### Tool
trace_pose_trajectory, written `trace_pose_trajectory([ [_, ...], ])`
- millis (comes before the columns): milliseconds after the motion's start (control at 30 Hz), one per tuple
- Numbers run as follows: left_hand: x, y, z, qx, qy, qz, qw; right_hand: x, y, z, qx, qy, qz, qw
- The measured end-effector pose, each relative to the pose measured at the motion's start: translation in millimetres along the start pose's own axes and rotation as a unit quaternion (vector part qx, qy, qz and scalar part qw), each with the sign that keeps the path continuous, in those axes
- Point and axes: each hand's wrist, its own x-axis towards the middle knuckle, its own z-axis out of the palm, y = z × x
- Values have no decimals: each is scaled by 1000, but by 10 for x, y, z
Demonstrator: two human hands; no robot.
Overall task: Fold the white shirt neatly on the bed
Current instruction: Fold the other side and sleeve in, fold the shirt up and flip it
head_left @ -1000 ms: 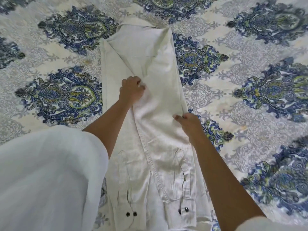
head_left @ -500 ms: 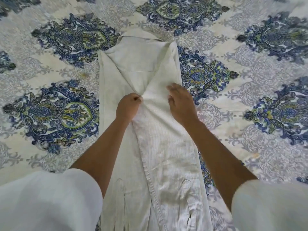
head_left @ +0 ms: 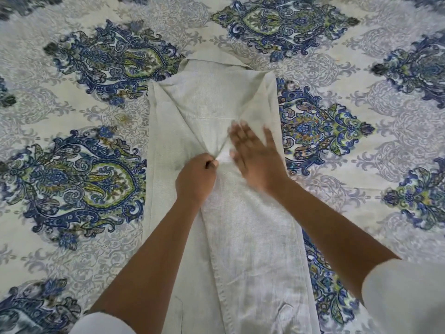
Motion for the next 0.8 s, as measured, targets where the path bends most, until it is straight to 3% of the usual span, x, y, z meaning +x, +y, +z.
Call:
trace_pose_trajectory([
  [167,0,6,-14,-3,-6,4,1000,578,510,-66,6,10,76,997],
  [267,-16,36,-43,-8,-16,-4,1000,732,588,-191,71,5,147,987],
  [333,-32,60,-62,-18,-20,1,1000,610,444,-280,130,50,178,974],
  [400,-128,83,-63,10,36,56,998,305,170,-262,159,99,189,964],
  [467,-341,51,38,86,139,128,978,-81,-161,-127,161,88,171,968],
  [500,-488,25,108,127,156,154,967,-251,-289,-38,155,71,146,974],
  [600,-791,-197,293,234,64,214,946,-444,-357,146,87,37,100,991],
  [667,-749,-390,311,282,34,220,933,-359,-171,178,36,43,112,992],
  [800,-795,-371,250,302,56,195,931,-155,56,49,76,14,259,963],
])
